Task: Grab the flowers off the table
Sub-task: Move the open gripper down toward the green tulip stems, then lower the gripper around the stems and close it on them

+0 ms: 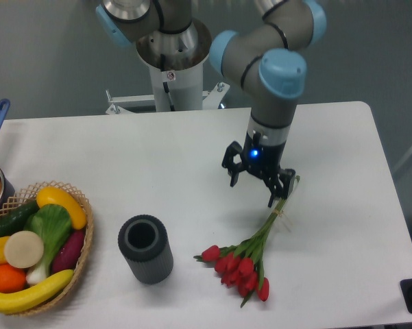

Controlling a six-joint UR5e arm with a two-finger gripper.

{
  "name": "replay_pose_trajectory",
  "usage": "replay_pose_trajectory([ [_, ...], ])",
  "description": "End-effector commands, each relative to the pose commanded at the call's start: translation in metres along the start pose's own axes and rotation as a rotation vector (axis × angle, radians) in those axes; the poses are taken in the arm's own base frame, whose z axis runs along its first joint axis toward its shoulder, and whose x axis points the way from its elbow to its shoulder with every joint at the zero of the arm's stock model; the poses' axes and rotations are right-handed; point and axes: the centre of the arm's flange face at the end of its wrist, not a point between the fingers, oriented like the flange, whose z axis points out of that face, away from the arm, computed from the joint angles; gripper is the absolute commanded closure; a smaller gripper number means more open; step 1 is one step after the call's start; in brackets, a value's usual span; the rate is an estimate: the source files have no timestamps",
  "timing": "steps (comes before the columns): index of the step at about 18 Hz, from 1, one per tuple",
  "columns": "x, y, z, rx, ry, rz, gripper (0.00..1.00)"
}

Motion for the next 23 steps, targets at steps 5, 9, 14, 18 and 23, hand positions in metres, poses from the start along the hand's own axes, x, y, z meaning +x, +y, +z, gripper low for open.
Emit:
replay_pose_trajectory([
  [5,-0.022,0.002,0.022,0.009,0.023,-0.016,0.00],
  [9,-0.034,0.011,0.057,-0.002,0.065,-0.031,0.00],
  [14,-0.046,0.009,0.071,0.012,0.038,-0.026,0.00],
  [18,-0.045,0.010,0.080,0.007,0.049,-0.026,0.00],
  [23,-0.040,0.011,0.090,-0.003,0.063,-0.024,0.00],
])
